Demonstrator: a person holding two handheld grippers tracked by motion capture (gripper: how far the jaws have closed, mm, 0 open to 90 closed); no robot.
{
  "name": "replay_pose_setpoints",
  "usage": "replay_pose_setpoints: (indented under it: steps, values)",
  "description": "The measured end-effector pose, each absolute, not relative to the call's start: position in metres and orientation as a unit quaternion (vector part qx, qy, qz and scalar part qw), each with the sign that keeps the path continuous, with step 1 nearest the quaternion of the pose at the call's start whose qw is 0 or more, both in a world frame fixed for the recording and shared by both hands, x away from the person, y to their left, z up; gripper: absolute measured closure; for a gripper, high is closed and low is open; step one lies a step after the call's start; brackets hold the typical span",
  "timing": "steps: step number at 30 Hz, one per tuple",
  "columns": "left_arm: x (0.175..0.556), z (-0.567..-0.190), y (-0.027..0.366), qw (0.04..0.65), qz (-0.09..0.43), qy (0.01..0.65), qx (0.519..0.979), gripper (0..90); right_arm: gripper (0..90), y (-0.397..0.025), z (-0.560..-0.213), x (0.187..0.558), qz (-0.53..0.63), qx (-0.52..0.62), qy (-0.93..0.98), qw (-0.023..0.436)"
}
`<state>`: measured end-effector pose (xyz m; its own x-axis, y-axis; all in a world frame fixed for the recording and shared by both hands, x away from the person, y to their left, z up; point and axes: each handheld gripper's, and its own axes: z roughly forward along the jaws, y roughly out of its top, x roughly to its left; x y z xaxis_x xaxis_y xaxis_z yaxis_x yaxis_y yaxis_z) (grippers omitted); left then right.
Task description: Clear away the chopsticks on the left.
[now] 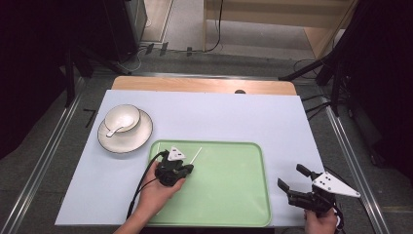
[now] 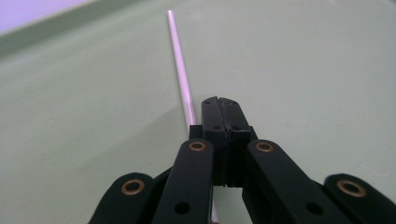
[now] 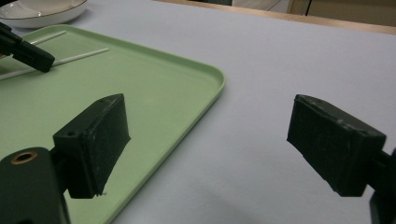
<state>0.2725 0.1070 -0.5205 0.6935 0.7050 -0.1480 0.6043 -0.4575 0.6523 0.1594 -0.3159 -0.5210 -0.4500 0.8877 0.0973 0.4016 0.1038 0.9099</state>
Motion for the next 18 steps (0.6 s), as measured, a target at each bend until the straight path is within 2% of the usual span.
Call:
replay_pose_setpoints:
  steps: [8,18]
  values:
    - [0.277,-0.52,0.131,0.351,0.084,0.424,0.83,90.0,13.1,-0.315,-0.52,0.16,0.485,0.461,0.7,0.25]
    - [0.278,-0.518,0.144,0.342,0.099,0.43,0.83,90.0,13.1,-0.316,-0.52,0.159,0.487,0.461,0.698,0.252]
